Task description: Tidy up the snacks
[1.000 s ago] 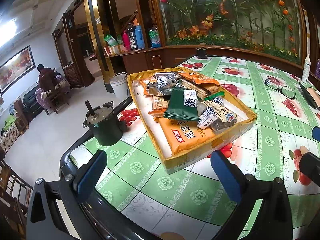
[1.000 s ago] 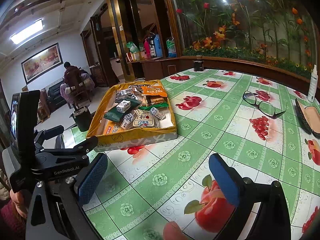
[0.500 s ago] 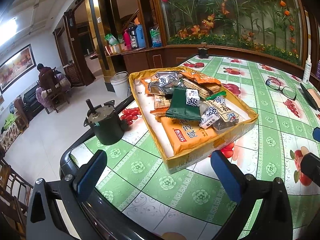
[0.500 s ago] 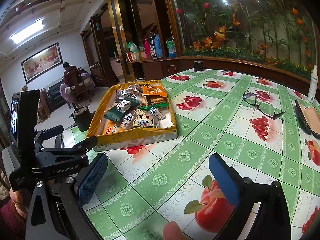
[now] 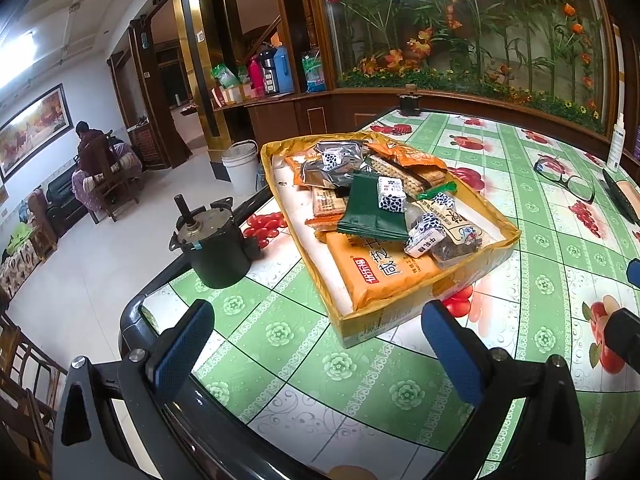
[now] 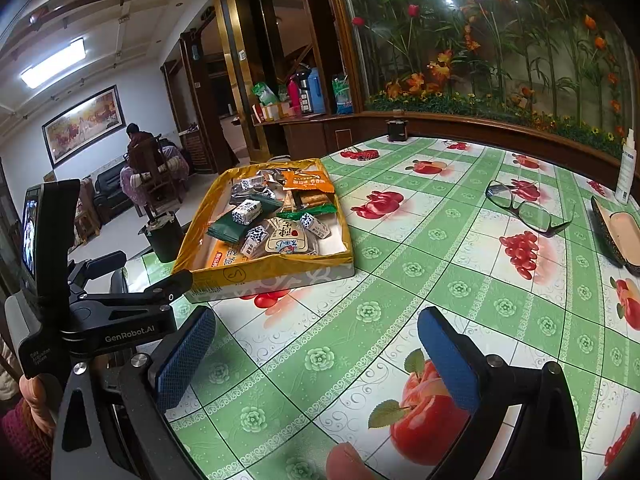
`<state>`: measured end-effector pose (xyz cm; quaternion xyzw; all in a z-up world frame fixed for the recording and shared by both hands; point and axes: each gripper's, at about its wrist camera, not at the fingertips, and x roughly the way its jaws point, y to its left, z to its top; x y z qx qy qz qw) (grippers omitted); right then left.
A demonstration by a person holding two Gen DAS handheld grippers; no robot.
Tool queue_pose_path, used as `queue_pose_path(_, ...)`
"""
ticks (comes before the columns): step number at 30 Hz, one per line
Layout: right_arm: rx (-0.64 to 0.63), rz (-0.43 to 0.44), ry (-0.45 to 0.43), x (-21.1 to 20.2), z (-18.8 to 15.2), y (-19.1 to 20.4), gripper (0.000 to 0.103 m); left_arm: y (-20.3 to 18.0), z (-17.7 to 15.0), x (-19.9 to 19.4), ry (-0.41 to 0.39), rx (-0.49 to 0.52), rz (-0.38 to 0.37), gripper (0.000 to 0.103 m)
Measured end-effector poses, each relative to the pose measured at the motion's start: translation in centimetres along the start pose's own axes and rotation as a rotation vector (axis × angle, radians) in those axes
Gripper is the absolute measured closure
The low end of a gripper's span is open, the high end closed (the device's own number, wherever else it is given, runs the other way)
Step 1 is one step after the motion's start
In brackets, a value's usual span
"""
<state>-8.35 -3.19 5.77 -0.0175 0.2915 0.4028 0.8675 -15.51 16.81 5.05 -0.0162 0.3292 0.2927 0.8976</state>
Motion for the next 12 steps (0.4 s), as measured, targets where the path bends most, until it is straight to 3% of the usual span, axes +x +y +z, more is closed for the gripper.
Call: queue_pose_path(12,0.000,0.001,0.000,0.00,0.02,0.00,0.000,0.91,-0.49,0.09,0.015,-0.020,-0.034,0.000)
